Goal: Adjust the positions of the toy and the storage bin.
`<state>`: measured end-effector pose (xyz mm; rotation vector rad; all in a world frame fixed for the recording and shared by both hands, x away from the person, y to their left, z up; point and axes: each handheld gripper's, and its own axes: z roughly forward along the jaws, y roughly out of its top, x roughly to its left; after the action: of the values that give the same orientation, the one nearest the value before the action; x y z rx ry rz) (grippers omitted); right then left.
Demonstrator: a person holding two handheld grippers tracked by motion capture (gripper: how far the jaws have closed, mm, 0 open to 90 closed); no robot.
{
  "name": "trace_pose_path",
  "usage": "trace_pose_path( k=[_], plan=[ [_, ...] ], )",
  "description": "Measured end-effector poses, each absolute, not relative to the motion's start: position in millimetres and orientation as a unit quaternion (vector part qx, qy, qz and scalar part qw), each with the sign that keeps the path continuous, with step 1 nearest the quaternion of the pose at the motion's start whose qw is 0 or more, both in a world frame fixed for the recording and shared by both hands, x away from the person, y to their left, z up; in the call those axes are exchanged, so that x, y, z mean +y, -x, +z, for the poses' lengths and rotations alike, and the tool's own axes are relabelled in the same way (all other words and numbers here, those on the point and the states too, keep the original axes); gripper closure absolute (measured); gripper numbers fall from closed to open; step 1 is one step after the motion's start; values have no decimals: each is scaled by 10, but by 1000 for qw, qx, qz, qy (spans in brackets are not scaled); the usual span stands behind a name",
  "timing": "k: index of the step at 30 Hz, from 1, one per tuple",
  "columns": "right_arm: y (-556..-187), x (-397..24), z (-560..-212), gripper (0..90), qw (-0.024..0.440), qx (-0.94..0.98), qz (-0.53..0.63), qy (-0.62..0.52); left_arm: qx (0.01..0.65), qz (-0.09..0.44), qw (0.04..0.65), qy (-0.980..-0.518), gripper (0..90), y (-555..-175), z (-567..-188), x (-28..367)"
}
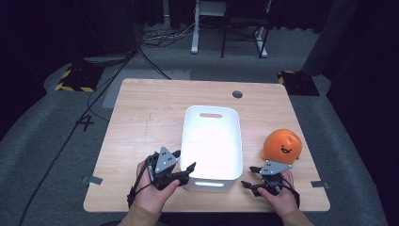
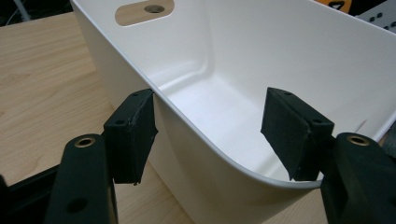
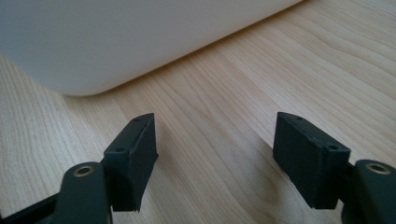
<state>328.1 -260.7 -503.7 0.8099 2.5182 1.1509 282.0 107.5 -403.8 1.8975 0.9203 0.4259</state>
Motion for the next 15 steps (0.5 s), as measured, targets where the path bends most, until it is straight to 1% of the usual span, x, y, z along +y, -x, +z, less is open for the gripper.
trace_pose_path(
  k=[3,5,12,15],
  plan=[
    [-3282,-2607,-5037,310,128,866,396,-278,372,172,479,-776,346,-2781,-4044,1032],
    [-3275,-2600,-5035,310,123,862,400,-286,368,169,481,-778,323,-2751,-4049,1006],
    [-3281,-2602,-5036,310,126,862,402,-282,370,167,480,-778,313,-2633,-4050,913],
    [-3281,-2602,-5036,310,125,862,402,-282,365,163,477,-782,275,-2590,-4048,873]
  ],
)
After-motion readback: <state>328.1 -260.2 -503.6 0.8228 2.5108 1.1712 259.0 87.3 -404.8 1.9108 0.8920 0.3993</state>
